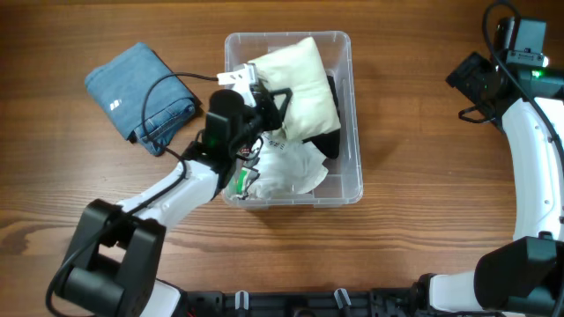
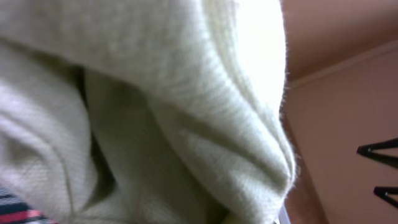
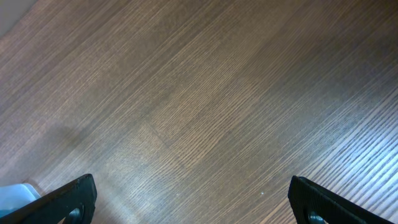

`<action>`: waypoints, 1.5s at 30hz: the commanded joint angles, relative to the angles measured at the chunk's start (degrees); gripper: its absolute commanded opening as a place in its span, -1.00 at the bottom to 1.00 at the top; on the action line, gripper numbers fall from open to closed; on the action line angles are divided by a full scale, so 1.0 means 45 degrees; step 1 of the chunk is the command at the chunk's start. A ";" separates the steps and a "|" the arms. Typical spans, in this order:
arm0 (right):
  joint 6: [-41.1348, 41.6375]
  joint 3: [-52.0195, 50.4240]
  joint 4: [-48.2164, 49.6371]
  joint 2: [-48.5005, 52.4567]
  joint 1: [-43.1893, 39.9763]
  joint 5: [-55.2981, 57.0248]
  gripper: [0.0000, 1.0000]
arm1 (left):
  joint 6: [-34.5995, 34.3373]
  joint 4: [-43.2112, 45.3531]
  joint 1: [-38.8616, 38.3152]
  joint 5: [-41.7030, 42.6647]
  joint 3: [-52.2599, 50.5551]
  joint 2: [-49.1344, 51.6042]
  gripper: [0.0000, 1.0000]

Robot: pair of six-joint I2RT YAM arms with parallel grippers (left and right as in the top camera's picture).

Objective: Pack container
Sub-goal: 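Lift the cream garment with the left gripper and place it in the bin, then release the cream garment and pull the left gripper back left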

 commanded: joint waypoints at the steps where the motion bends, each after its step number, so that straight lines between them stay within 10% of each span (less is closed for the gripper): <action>1: 0.0209 -0.0034 0.0034 0.0136 -0.0019 -0.0102 0.99 | -0.0121 0.0296 -0.0597 0.0185 0.0442 0.0393 -0.56; 12: 0.0209 -0.0034 0.0034 0.0136 -0.0019 -0.0102 0.99 | 0.0253 -0.0495 -0.0699 0.0364 0.0442 0.0491 -0.49; 18: 0.0204 -0.0034 0.0034 0.0131 -0.0019 -0.0102 0.99 | 0.0282 -0.0617 -0.0699 0.0316 0.0442 0.0491 0.06; 31: 0.0209 -0.0034 0.0034 0.0136 -0.0019 -0.0102 1.00 | 0.0554 0.3667 -0.0481 0.0185 0.0461 0.0359 0.22; 36: 0.0204 -0.0034 0.0034 0.0131 -0.0019 -0.0102 0.99 | 0.0559 0.3055 0.0019 0.0126 0.0714 0.0243 0.75; 42: 0.0204 -0.0034 0.0034 0.0131 -0.0019 -0.0102 0.99 | 0.0505 0.2909 0.2069 0.0087 0.0714 0.0170 0.66; 45: 0.0209 -0.0034 0.0034 0.0131 -0.0019 -0.0102 0.99 | 0.0170 0.2764 0.2997 0.0427 0.0719 0.0131 -0.21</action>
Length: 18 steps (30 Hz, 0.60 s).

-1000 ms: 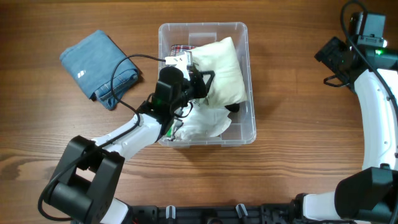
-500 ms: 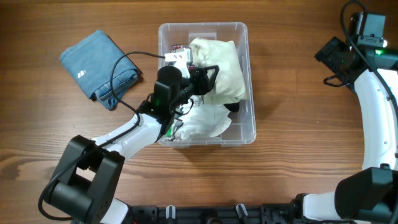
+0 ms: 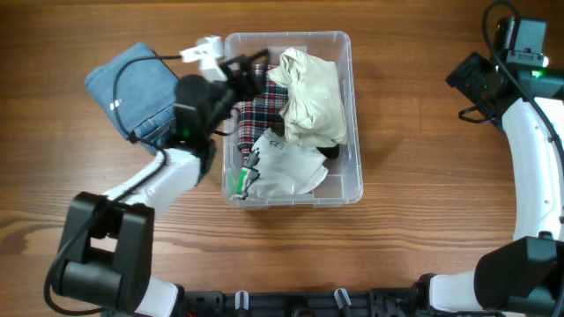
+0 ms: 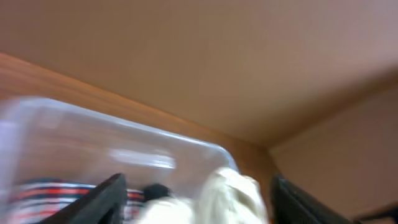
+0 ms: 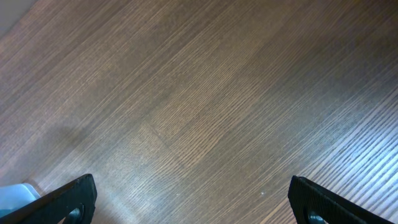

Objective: Pack container
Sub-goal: 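Release the cream garment and pull the left gripper back left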

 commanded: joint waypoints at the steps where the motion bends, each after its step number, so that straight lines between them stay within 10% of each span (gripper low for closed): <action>1: 0.0204 -0.0034 0.0039 0.0136 -0.0019 -0.0102 0.99 | -0.0301 -0.0019 0.0801 0.0253 0.0151 -0.0267 -0.38; 4: 0.0204 -0.0034 0.0039 0.0131 -0.0019 -0.0102 0.99 | -0.0471 0.0024 0.0763 0.1083 0.0257 -0.0389 -0.87; 10: 0.0204 -0.0034 0.0039 0.0136 -0.0019 -0.0102 0.99 | 0.0559 -0.1326 0.0476 0.2735 0.0500 -0.1467 -0.93; 18: 0.0209 -0.0034 0.0039 0.0131 -0.0019 -0.0102 0.99 | 0.5411 -1.3352 0.0413 0.0675 0.4556 -0.4182 -0.92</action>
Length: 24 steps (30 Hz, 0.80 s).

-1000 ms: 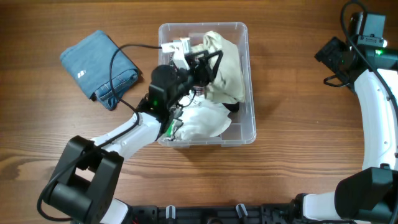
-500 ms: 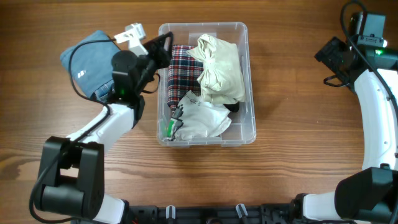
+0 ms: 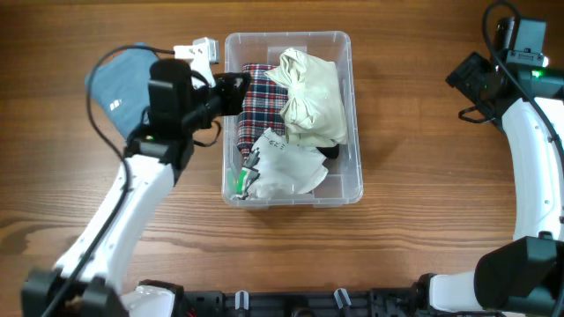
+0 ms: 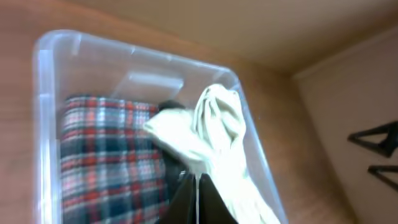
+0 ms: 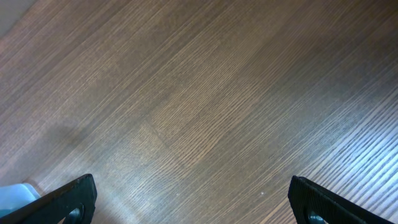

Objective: Pack container
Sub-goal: 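Release the cream garment and pull the left gripper back left, then press the cream garment down into the bin's back right with the left gripper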

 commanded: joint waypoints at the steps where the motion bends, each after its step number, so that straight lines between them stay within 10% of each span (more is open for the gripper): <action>1: 0.0209 -0.0034 0.0044 0.0131 -0.0019 -0.0097 0.99 | 0.2924 -0.4911 -0.0044 -0.1467 0.3400 -0.0831 -0.85; 3: 0.0204 -0.0034 0.0044 0.0131 -0.0019 -0.0097 0.99 | 0.3143 -0.6907 -0.0087 -0.1171 0.4721 -0.0855 0.06; 10: 0.0204 -0.0034 0.0044 0.0131 -0.0019 -0.0097 0.99 | 0.4143 -0.5940 -0.1404 0.0631 0.5008 -0.1039 0.40; 11: 0.0204 -0.0034 0.0044 0.0131 -0.0019 -0.0097 0.99 | 0.4750 -0.6042 -0.1996 0.0267 0.5008 -0.0952 0.29; 13: 0.0209 -0.0034 0.0044 0.0136 -0.0019 -0.0097 0.99 | 0.4877 -0.5814 -0.3293 -0.1651 0.5008 -0.0835 -0.78; 14: 0.0204 -0.0034 0.0044 0.0131 -0.0019 -0.0097 0.99 | 0.4847 -0.5697 -0.3745 -0.2647 0.5008 -0.0782 -0.92; 24: 0.0204 -0.0034 0.0044 0.0131 -0.0019 -0.0097 0.99 | 0.4847 -0.3254 -0.5897 -0.7723 0.5008 0.1758 -0.92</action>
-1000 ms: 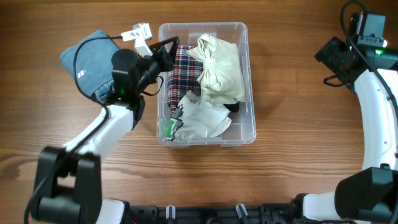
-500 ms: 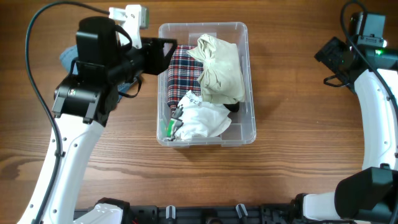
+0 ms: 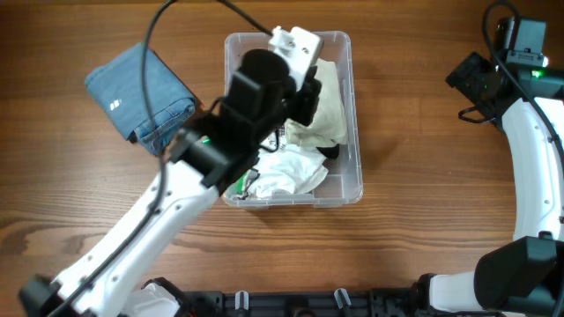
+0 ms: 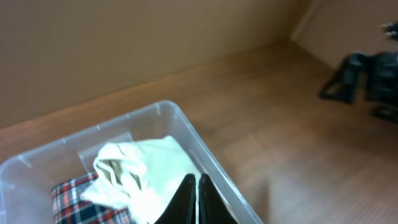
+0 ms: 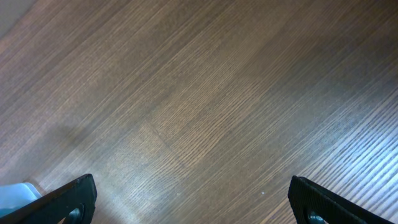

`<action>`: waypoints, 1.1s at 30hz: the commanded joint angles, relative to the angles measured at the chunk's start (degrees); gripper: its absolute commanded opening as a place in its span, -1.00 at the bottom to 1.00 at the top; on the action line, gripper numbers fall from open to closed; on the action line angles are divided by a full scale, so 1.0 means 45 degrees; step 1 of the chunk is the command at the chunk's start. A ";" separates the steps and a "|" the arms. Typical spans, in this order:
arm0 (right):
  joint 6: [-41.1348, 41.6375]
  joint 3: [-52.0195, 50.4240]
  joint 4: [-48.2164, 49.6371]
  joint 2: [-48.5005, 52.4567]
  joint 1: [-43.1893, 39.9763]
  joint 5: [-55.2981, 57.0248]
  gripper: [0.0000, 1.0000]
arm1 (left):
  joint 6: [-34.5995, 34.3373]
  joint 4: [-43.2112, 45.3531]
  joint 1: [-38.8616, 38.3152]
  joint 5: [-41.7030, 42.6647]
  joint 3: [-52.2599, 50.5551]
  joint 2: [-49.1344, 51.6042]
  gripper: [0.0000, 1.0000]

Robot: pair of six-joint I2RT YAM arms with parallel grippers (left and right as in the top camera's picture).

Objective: Pack container
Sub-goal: 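Press the cream garment down into the bin's back right with the left gripper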

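A clear plastic container (image 3: 354,132) stands mid-table. In it lie a cream knit garment (image 3: 330,106), a white garment (image 3: 286,172) toward the front, and a red plaid cloth (image 4: 81,202) that my arm hides from overhead. My left gripper (image 4: 196,199) hangs above the container, shut with nothing in it, and its dark body (image 3: 308,95) is over the cream garment. Folded blue jeans (image 3: 141,92) lie on the table left of the container. My right gripper (image 5: 199,205) is open over bare wood at the far right.
The wooden table (image 3: 423,220) stretches right and in front of the container. My right arm (image 3: 529,150) runs along the right edge. A small green item (image 3: 236,180) shows at the container's front left corner.
My left gripper, still shut, has moved from beside the container's left wall to above the container, now facing right. The garments and my right arm have not moved.
At first my left gripper was in the container against the cream garment, which lay spread wide. Then it stood open at the back left corner, the cream garment bunched on the right and the plaid uncovered. It later shut and now hangs over the container.
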 commanded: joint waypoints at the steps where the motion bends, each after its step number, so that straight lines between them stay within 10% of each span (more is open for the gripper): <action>1: 0.0209 -0.0034 0.0034 0.0131 -0.0019 -0.0063 0.99 | 0.0253 0.0675 -0.0058 -0.1676 0.0146 0.1739 -0.92; 33: 0.0209 -0.0034 0.0034 0.0131 -0.0019 -0.0063 1.00 | -0.0801 0.1977 0.0364 0.2021 0.0131 0.7412 -0.92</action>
